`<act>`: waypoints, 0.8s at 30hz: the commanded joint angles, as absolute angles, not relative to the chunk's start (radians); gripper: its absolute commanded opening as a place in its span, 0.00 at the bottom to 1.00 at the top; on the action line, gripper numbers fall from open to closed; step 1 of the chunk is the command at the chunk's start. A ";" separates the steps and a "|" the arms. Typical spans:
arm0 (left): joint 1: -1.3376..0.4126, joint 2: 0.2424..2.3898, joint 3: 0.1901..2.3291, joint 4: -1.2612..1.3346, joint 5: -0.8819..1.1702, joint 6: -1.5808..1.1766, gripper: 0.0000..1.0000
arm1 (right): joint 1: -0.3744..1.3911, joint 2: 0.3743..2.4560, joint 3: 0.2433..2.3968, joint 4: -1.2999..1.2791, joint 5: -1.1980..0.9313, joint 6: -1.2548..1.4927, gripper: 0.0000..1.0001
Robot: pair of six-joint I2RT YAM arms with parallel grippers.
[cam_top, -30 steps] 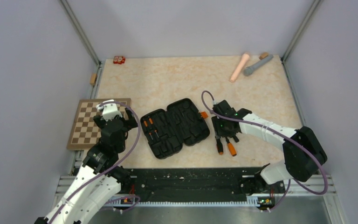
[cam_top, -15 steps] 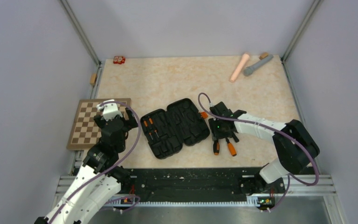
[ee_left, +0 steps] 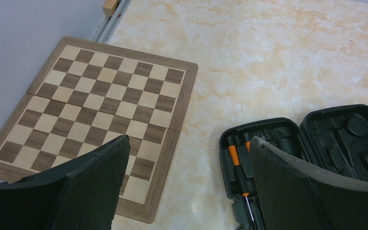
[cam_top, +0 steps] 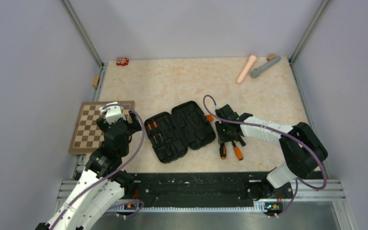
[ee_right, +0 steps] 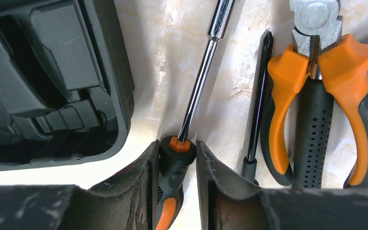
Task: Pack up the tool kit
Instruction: Pick up the screwdriver from the center of the board.
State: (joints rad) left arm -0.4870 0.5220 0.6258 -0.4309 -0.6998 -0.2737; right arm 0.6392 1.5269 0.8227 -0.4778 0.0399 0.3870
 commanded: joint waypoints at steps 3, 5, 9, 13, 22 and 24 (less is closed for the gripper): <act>-0.482 0.527 0.622 -0.408 -0.698 -0.262 0.98 | 0.635 1.488 0.811 -0.478 0.061 0.372 0.09; -0.482 0.527 0.622 -0.408 -0.697 -0.262 0.98 | 0.637 1.446 0.812 -0.478 0.057 0.368 0.03; -0.482 0.528 0.623 -0.408 -0.696 -0.264 0.98 | 0.637 1.391 0.824 -0.480 0.051 0.355 0.00; -0.480 0.528 0.622 -0.408 -0.696 -0.264 0.98 | 0.636 1.365 0.833 -0.482 0.051 0.339 0.00; -0.480 0.531 0.622 -0.407 -0.695 -0.264 0.98 | 0.637 1.326 0.861 -0.485 0.041 0.307 0.00; -0.479 0.531 0.623 -0.407 -0.695 -0.264 0.98 | 0.637 1.316 0.867 -0.485 0.040 0.295 0.00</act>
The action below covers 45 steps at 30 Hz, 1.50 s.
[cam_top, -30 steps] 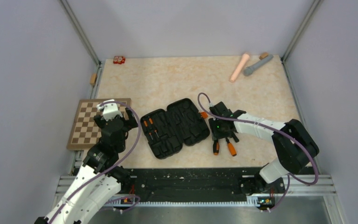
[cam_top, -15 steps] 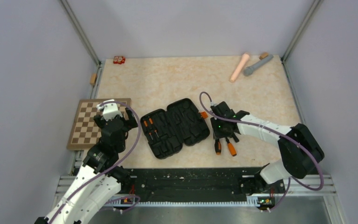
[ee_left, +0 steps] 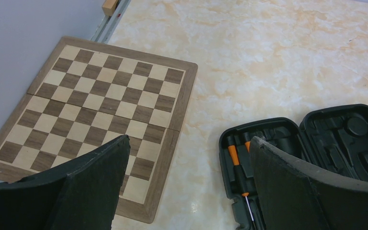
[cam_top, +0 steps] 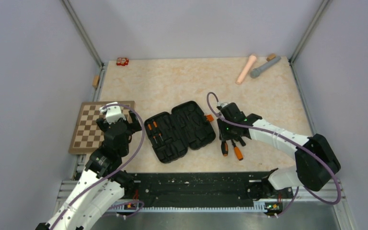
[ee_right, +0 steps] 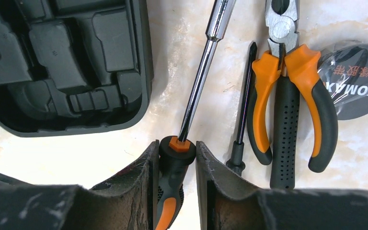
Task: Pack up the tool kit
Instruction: Pick up the screwdriver from the center of the board, then place the screwdriver in the toolbox.
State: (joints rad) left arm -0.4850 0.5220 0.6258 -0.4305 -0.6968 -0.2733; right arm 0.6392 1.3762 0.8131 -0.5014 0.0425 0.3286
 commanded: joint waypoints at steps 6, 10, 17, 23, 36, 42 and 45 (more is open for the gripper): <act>-0.479 0.529 0.623 -0.405 -0.694 -0.264 0.98 | 0.647 1.290 0.906 -0.454 0.003 0.261 0.00; -0.476 0.531 0.622 -0.406 -0.696 -0.264 0.98 | 0.679 1.316 0.963 -0.421 -0.040 0.249 0.00; -0.473 0.527 0.623 -0.406 -0.707 -0.267 0.98 | 0.765 1.433 1.084 -0.365 -0.065 0.247 0.00; -0.471 0.526 0.622 -0.408 -0.717 -0.270 0.98 | 0.859 1.578 1.205 -0.320 -0.092 0.245 0.00; -0.466 0.515 0.621 -0.408 -0.734 -0.272 0.98 | 0.965 1.824 1.352 -0.244 -0.157 0.285 0.00; -0.465 0.514 0.621 -0.408 -0.733 -0.270 0.98 | 0.977 1.878 1.386 -0.242 -0.183 0.294 0.00; -0.463 0.509 0.621 -0.408 -0.734 -0.270 0.98 | 0.978 1.888 1.387 -0.242 -0.182 0.302 0.00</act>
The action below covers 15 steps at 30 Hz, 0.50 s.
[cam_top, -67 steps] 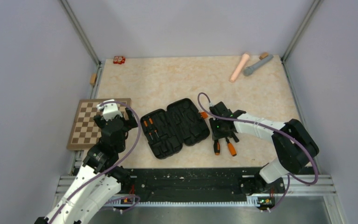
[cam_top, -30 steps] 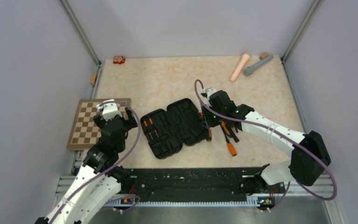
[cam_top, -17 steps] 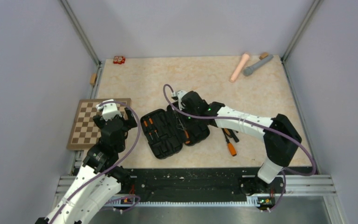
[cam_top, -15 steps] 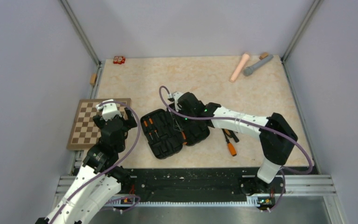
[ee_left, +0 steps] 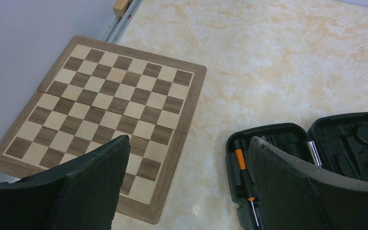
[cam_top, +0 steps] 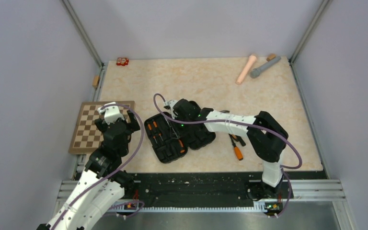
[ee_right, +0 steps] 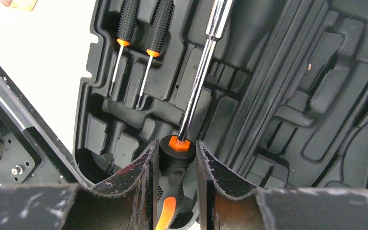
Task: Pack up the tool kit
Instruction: Place the screwdriver in the toolbox.
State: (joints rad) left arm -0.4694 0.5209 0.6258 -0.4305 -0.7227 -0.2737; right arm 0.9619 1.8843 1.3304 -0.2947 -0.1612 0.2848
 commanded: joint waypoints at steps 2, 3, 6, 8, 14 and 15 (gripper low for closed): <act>-0.462 0.507 0.619 -0.408 -0.733 -0.270 0.98 | 0.978 1.889 1.382 -0.243 -0.164 0.304 0.00; -0.463 0.506 0.619 -0.409 -0.732 -0.272 0.98 | 0.978 1.892 1.381 -0.245 -0.153 0.305 0.00; -0.462 0.505 0.620 -0.408 -0.732 -0.271 0.98 | 0.978 1.909 1.389 -0.258 -0.130 0.301 0.00; -0.462 0.504 0.619 -0.408 -0.731 -0.272 0.98 | 0.979 1.919 1.399 -0.268 -0.136 0.302 0.00; -0.462 0.499 0.619 -0.411 -0.733 -0.272 0.98 | 0.977 1.895 1.415 -0.298 -0.110 0.274 0.00; -0.461 0.498 0.619 -0.412 -0.733 -0.273 0.98 | 0.977 1.887 1.421 -0.310 -0.102 0.262 0.00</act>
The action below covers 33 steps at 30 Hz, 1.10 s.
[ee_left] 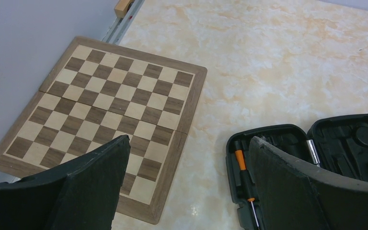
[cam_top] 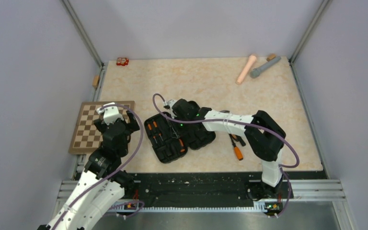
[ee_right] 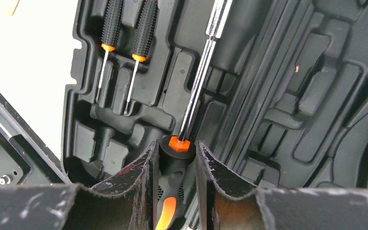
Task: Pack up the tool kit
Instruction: Place the screwdriver in the toolbox.
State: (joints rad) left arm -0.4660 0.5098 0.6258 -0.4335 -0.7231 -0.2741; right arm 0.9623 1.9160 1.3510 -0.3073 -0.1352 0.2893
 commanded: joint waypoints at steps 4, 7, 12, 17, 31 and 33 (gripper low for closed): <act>-0.462 0.495 0.621 -0.410 -0.732 -0.275 0.98 | 0.977 1.856 1.449 -0.344 -0.125 0.170 0.00; -0.460 0.486 0.624 -0.419 -0.729 -0.293 0.98 | 0.977 1.824 1.457 -0.362 -0.147 0.079 0.01; -0.461 0.447 0.654 -0.446 -0.644 -0.380 0.98 | 0.978 1.720 1.415 -0.383 -0.116 -0.149 0.00; -0.462 0.474 0.791 -0.528 -0.485 -0.418 0.98 | 0.980 1.559 1.288 -0.381 -0.132 -0.409 0.00; -0.461 0.800 1.019 -0.538 0.325 -0.629 0.96 | 1.000 1.186 0.999 -0.291 -0.263 -0.847 0.00; -0.460 0.822 1.024 -0.513 0.379 -0.639 0.96 | 1.009 1.187 0.998 -0.302 -0.252 -0.872 0.00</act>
